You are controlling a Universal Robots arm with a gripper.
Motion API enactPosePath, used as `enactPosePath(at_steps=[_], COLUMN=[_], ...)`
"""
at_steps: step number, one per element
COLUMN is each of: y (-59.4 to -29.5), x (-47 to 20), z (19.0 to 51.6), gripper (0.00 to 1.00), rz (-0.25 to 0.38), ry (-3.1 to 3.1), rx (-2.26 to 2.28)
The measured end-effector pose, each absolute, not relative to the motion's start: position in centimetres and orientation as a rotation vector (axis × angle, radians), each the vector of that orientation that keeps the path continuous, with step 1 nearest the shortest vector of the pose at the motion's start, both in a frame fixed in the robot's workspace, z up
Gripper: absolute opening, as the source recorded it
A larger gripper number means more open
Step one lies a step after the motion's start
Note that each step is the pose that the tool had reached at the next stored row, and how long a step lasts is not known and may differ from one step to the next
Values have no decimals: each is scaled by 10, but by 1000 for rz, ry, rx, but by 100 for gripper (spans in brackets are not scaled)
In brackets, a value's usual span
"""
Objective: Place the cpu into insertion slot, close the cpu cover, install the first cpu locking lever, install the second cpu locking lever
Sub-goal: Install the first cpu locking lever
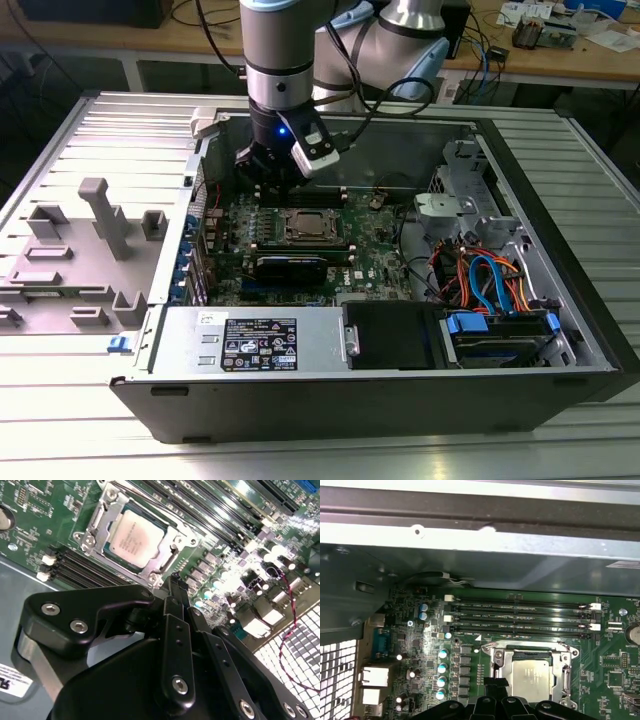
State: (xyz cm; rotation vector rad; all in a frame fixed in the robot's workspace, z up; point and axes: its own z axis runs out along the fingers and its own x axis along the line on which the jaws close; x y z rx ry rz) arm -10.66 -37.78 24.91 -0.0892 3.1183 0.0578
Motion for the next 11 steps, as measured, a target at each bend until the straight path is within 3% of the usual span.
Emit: enactPosePath(at_steps=[11], y=[-378], x=[-119], z=[249], gripper=[11], rz=[58], ry=[3118], rx=[-89])
